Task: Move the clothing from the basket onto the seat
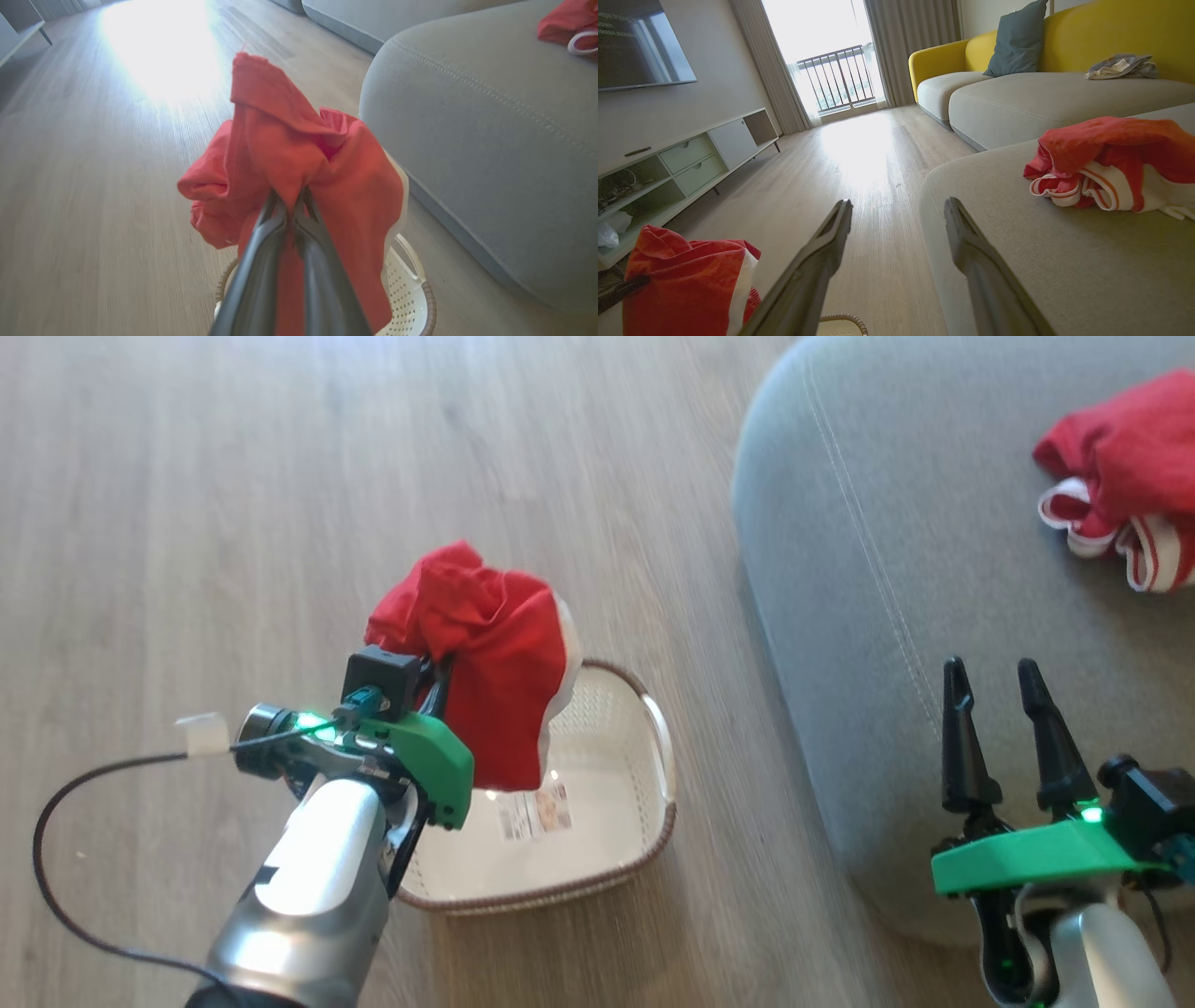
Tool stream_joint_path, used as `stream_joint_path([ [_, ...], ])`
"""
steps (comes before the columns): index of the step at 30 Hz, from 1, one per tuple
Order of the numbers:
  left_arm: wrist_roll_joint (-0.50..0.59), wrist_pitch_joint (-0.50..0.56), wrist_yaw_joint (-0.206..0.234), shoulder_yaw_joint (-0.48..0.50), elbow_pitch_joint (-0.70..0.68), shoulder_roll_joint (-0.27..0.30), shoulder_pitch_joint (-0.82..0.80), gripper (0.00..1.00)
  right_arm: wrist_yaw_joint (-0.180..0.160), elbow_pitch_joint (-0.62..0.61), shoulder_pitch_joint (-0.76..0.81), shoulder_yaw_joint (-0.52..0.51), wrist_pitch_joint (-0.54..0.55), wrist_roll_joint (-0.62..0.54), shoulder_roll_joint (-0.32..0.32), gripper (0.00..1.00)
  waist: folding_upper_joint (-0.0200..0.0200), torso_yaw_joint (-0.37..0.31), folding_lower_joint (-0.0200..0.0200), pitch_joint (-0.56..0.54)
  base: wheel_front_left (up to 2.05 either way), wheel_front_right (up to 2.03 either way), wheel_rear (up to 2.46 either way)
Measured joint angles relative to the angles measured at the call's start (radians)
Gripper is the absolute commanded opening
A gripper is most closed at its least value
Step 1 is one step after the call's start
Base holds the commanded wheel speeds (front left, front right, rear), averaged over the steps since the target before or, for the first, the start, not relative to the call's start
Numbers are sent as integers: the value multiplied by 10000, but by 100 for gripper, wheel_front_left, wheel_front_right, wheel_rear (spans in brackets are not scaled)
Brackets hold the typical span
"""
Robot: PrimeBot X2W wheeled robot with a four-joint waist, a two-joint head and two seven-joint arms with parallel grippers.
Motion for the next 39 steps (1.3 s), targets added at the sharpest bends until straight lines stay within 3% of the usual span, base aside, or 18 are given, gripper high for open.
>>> stream_joint_path([
  [10, -334, -2, 163, 907, -4002, 6, 1389, 0, 0, -23, 561, -86, 0, -96, 0, 100, 0, 469, 0, -1145, 0, 0, 0],
  [22, -834, -17, 385, 1371, -7524, 15, 2400, 0, 0, -322, 604, -79, 0, -178, 0, 100, 0, 616, 0, -1539, 0, 0, 0],
  [30, -903, -44, 435, 324, -8479, 29, 2902, 0, 0, -397, 814, -90, 0, -178, 0, 100, 0, 688, 0, -1596, 0, 0, 0],
  [39, -1089, -44, 437, -1093, -8567, 65, 3834, 0, 0, -497, 1008, -188, 0, -213, 0, 100, 0, 869, 0, -1717, 0, 0, 0],
])
